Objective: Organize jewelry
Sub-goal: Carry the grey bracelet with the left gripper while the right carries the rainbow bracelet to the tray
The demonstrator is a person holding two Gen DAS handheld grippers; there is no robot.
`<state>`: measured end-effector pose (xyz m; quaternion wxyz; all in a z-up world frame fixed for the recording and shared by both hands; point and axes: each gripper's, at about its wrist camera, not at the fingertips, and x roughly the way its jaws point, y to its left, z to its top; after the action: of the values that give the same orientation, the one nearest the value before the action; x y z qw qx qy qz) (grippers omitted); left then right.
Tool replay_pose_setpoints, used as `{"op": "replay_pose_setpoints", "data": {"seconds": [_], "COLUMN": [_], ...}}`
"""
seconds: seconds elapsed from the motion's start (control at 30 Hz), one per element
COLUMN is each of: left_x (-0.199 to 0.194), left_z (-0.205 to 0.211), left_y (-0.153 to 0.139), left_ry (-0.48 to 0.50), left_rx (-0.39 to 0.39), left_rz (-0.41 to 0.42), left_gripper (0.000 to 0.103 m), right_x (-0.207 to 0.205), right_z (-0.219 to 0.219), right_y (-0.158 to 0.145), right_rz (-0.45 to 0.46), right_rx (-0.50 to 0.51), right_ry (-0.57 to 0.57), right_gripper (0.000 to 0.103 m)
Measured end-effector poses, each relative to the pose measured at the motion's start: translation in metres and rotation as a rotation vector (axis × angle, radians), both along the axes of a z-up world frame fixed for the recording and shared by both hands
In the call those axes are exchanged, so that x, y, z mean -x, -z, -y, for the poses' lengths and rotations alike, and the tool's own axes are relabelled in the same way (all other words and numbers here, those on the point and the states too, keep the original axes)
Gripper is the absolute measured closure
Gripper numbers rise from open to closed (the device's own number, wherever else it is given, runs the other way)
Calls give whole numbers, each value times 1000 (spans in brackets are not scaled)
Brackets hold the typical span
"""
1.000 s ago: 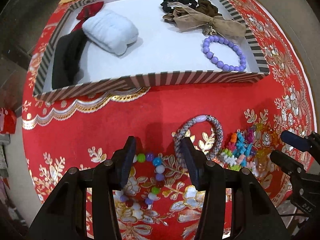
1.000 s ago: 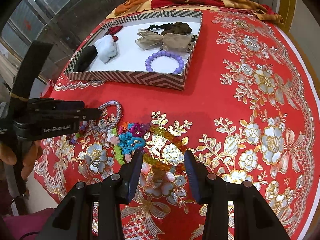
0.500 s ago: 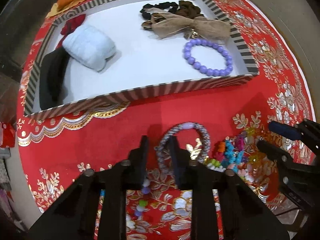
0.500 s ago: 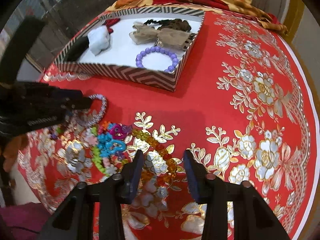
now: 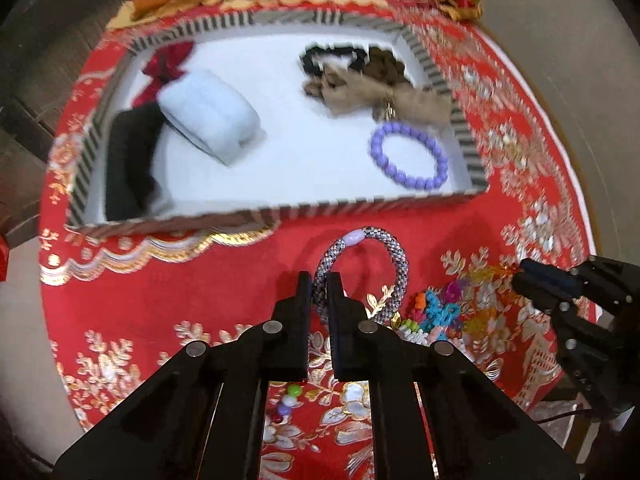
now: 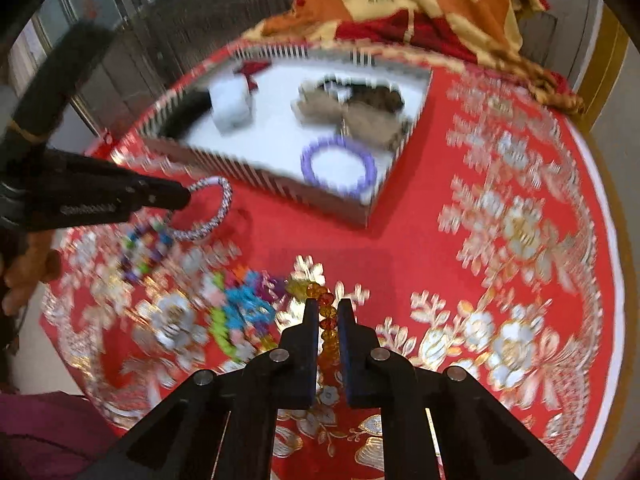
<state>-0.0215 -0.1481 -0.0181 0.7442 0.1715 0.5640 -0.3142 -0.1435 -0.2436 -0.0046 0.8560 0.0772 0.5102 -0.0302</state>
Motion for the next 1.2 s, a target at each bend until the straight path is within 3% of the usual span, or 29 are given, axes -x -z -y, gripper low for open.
{"op": "replay_pose_setpoints", "data": {"seconds": [0.33, 0.63, 0.87, 1.2], "left_x": [-17, -46, -81, -123], "left_z": [-42, -50, -42, -18], "left_y": [-39, -61, -68, -63], "left_ry": [-68, -122, -162, -191], "left_rx": [40, 31, 16, -17], "left_rz": [66, 137, 165, 169], "left_gripper": [97, 97, 97, 97], "right_x": [-12, -46, -88, -141], "right_z": [1, 1, -6, -25], "right_y": [-56, -79, -75, -46], "right_rz": [87, 136, 138, 109], "right_rx": [38, 48, 36, -67], "right_ry": [-26, -51, -89, -161], "right_gripper": [94, 94, 94, 94]}}
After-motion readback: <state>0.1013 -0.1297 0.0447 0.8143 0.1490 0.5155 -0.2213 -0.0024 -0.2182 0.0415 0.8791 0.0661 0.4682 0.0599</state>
